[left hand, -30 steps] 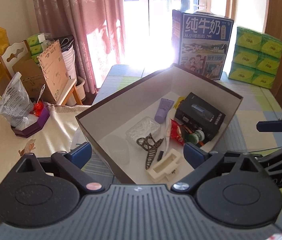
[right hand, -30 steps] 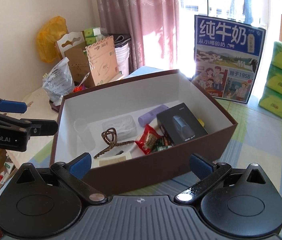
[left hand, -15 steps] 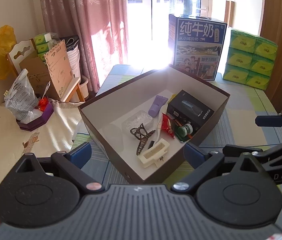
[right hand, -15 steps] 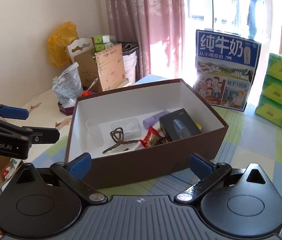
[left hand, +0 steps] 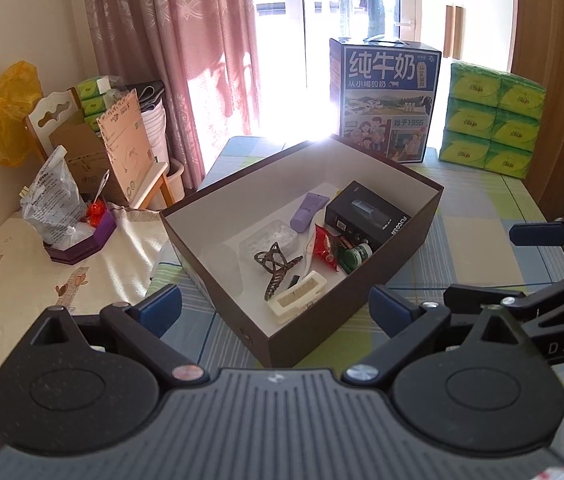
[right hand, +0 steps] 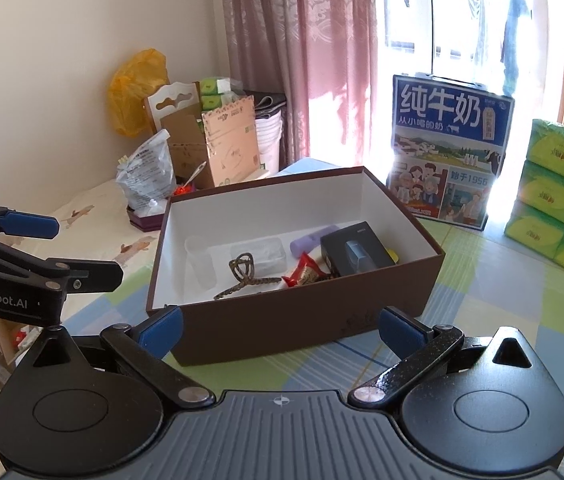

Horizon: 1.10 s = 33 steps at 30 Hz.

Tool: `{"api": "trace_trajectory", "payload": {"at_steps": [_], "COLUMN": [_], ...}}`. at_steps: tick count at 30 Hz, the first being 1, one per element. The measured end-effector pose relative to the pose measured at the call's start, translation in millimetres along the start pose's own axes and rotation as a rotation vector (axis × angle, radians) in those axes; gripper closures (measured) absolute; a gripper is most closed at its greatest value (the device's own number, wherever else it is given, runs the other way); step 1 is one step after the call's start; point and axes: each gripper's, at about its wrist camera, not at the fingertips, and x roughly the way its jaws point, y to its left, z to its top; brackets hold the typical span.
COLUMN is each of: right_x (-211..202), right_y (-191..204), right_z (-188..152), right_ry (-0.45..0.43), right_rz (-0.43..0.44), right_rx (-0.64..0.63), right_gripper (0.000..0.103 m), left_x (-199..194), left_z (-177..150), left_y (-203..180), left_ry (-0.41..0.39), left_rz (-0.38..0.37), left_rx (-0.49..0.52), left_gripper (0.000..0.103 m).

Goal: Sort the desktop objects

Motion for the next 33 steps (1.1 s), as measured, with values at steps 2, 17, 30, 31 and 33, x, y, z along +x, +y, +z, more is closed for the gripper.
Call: {"api": "trace_trajectory", "payload": {"at_steps": [2, 17, 30, 31, 33], "right_x": [-4.2, -23.5, -36.6, -37.9, -40.1], "right_y": [0.4, 0.1, -2.9, -3.2, -3.6], "right_z": [-1.3, -11.4, -20.5, -21.2, -23.1], "right_ry": [-0.003, -0.015, -0.020, -0.020, -0.020], "right_rz": [0.005, 0.046, 0.060, 0.060, 0.062], "right_rx": [-0.006, -0.036, -0.061, -0.063, -0.067], "right_gripper": [0.002, 0.002, 0.002, 0.002, 0.002], "left_x": [-3.3, -24.1, -41.9, -43.0, -44.7], "left_z": [-2.0, -19.6, -32.5, -33.5, -35.1], "left_y": [-1.7, -15.4, -26.9, -27.7, -28.6], "left_ry": [-0.001, 0.005, -0.006, -0.007, -0.008], "left_rz": [0.008, 0.056, 0.078, 0.080, 0.081], "left_rx": [-0.003, -0.029, -0.050, -0.052, -0.056], "left_gripper": [0.004, 0.004, 0.004, 0.004, 0.004]}}
